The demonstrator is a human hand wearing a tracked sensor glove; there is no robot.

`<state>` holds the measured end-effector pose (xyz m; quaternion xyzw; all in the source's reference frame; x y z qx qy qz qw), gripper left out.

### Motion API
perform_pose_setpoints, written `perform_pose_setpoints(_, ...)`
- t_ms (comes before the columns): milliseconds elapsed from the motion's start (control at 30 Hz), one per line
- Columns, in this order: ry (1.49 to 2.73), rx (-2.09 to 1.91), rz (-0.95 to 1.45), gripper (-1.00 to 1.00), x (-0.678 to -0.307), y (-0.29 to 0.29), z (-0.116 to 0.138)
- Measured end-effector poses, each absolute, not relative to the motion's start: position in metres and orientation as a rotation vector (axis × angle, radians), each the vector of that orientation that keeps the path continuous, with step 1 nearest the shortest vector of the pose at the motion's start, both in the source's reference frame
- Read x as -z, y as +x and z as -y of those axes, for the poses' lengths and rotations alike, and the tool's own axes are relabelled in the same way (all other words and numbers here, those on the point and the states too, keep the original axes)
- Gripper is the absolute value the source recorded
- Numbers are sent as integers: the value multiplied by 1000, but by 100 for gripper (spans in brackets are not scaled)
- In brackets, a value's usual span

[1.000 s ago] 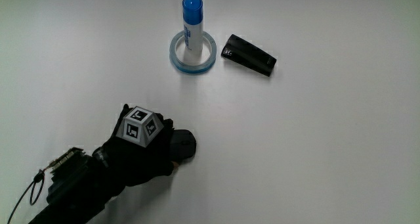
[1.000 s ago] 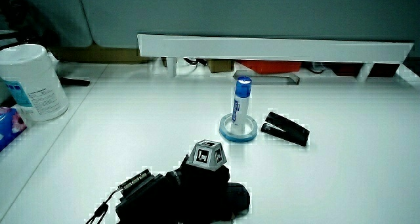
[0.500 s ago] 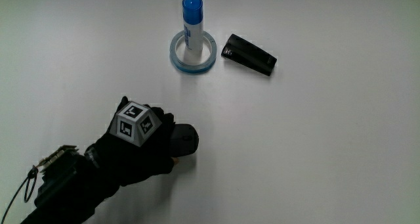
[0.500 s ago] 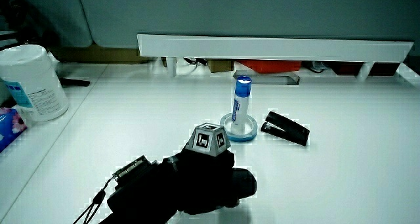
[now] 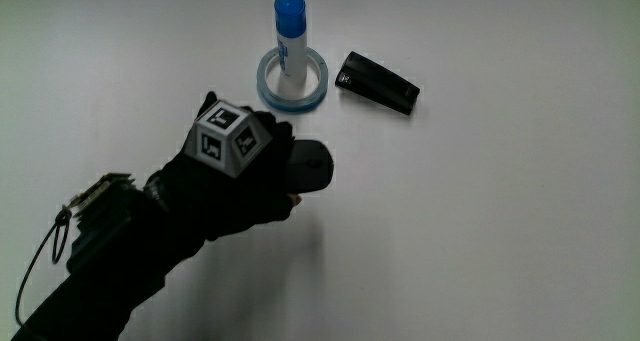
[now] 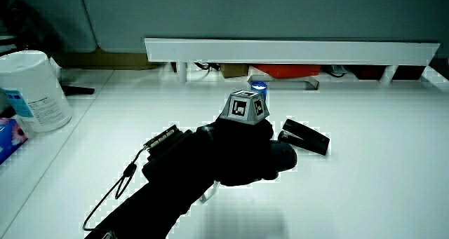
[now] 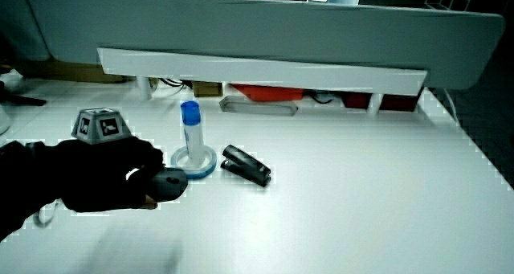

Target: Pick mouse

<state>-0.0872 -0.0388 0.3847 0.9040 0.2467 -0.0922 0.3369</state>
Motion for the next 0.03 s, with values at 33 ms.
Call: perform_pose_setpoints(33,2366,237,-638,100,-384,-84,42)
